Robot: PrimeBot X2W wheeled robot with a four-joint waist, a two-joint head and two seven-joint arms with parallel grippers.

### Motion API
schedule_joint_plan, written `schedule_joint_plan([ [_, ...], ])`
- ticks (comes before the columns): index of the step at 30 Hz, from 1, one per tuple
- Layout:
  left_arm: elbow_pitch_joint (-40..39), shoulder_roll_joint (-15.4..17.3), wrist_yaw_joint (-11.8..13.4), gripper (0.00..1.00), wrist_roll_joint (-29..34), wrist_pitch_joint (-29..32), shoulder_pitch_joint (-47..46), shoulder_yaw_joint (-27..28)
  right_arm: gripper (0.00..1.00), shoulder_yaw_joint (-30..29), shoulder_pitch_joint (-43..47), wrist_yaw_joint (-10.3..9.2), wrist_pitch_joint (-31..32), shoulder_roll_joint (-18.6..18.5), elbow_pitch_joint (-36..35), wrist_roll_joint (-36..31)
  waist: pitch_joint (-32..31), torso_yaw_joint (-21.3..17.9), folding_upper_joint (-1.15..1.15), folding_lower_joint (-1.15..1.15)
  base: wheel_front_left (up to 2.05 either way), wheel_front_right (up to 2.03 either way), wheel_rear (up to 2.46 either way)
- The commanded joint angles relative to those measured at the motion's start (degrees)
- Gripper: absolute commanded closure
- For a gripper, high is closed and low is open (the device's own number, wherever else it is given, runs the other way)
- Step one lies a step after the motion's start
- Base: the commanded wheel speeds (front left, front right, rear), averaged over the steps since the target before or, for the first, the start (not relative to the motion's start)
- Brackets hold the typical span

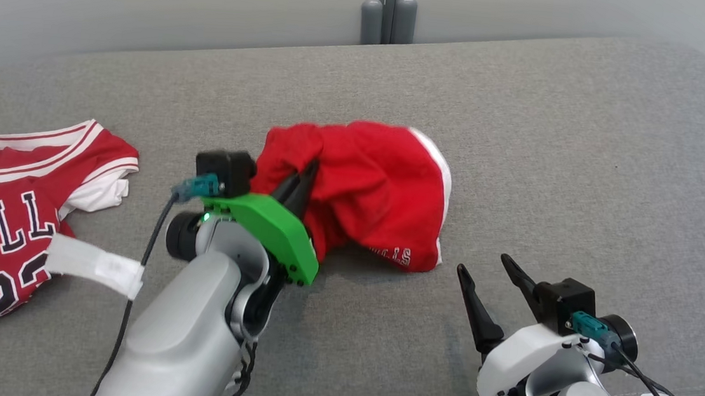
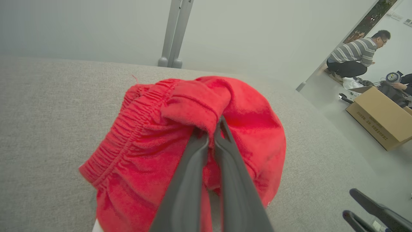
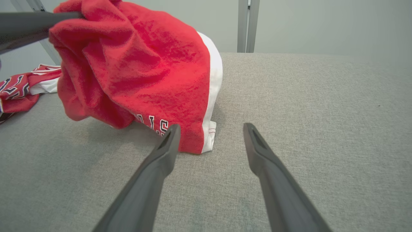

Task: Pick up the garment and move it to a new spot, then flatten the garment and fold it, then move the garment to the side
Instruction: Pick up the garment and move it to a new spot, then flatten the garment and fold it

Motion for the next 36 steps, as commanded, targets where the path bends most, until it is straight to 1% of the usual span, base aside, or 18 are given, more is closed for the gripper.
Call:
schedule_joint_plan([
  [1, 0.5, 0.6, 0.0, 1.00, 0.7, -0.5, 2.0, -0.6, 0.00, -0.3, 0.2, -0.02, -0.1, -0.1, 0.0, 0.1, 0.0, 1.4, 0.00, 0.00, 0.00, 0.00, 0.00],
  [4, 1.3, 1.5, 0.0, 1.00, 1.0, -0.1, 5.5, -1.6, 0.00, -0.3, 0.5, -0.02, 0.1, -0.1, 0.1, 0.0, -0.5, 2.6, 0.00, 0.00, 0.00, 0.00, 0.00],
  [7, 1.4, 2.7, 0.4, 1.00, 1.2, 2.2, 8.1, -3.1, 0.00, -0.6, 0.9, -0.02, 0.2, -0.1, 0.3, 0.0, -1.2, 3.7, 0.00, 0.00, 0.00, 0.00, 0.00],
  [8, 1.2, 3.1, 0.4, 0.96, 1.0, 3.3, 8.9, -3.5, 0.00, -0.5, 1.1, -0.02, 0.2, -0.1, 0.3, 0.2, -1.5, 4.0, 0.00, 0.00, 0.00, 0.00, 0.00],
  [9, 0.8, 3.7, 0.6, 0.73, 1.2, 4.5, 9.5, -4.0, 0.00, -0.5, 1.2, -0.02, 0.2, -0.1, 0.4, 0.3, -1.7, 4.2, 0.00, 0.00, 0.00, 0.00, 0.00],
  [10, 0.3, 4.3, 0.7, 0.11, 1.4, 5.8, 10.2, -4.7, 0.00, -0.4, 1.4, -0.02, 0.2, -0.1, 0.4, 0.5, -2.0, 4.4, 0.00, 0.00, 0.00, 0.00, 0.00],
  [11, -0.1, 4.8, 1.1, 0.00, 1.3, 7.3, 10.9, -5.2, 0.00, -0.5, 1.6, -0.02, 0.3, -0.2, 0.4, 0.6, -2.1, 4.6, 0.00, 0.00, 0.00, 0.00, 0.00],
  [14, -2.1, 7.2, 2.5, 0.00, 1.3, 13.0, 12.9, -6.8, 0.00, -0.6, 1.9, -0.01, 0.3, -0.1, 0.4, 0.8, -2.6, 5.1, 0.00, 0.00, 0.00, 0.00, 0.00],
  [17, -5.8, 9.8, 4.1, 0.00, 0.7, 18.6, 14.2, -7.3, 0.00, -0.9, 2.0, -0.02, 0.4, -0.1, 0.3, 1.0, -2.9, 5.4, 0.00, 0.00, 0.00, 0.00, 0.00],
  [22, -15.6, 14.9, 8.1, 0.00, -0.9, 26.3, 14.2, -5.4, 0.00, -1.2, 2.2, -0.02, 0.3, -0.1, 0.2, 1.0, -3.0, 5.3, 0.00, 0.00, 0.00, 0.00, 0.00],
  [25, -22.1, 16.6, 10.7, 0.00, -0.9, 28.3, 10.7, -3.1, 0.00, -1.4, 2.0, -0.02, 0.3, -0.2, 0.0, 0.8, -2.7, 5.1, 0.00, 0.00, 0.00, 0.00, 0.00],
  [27, -24.0, 16.7, 12.3, 0.00, -0.2, 29.5, 8.4, -2.5, 0.00, -1.6, 2.0, -0.02, 0.3, -0.1, 0.0, 0.6, -2.3, 5.0, 0.00, 0.00, 0.00, 0.00, 0.00],
  [29, -23.8, 15.9, 13.2, 0.00, 0.5, 31.2, 5.4, -3.0, 0.00, -1.3, 1.8, -0.01, 0.5, -0.1, -0.1, 0.8, -1.7, 4.3, 0.00, 0.00, 0.00, 0.00, 0.00],
  [34, -19.1, 13.9, 12.0, 0.00, 2.0, 37.1, -2.2, -6.3, 0.00, 0.0, 0.2, -0.01, 0.6, -0.2, -0.3, 1.0, 0.3, 1.1, 0.00, 0.00, 0.00, 0.00, 0.00],
  [35, -18.0, 13.5, 11.9, 0.00, 2.0, 38.1, -3.4, -6.6, 0.00, 0.3, -0.1, -0.01, 0.5, -0.1, -0.4, 1.0, 0.8, 0.3, 0.00, 0.00, 0.00, 0.00, 0.00],
  [36, -18.0, 13.5, 11.9, 0.00, 2.0, 38.1, -3.4, -6.6, 0.00, 0.3, -0.1, -0.01, 0.5, -0.1, -0.4, 1.0, 0.8, 0.3, 0.00, 0.00, 0.00, 0.00, 0.00],
])
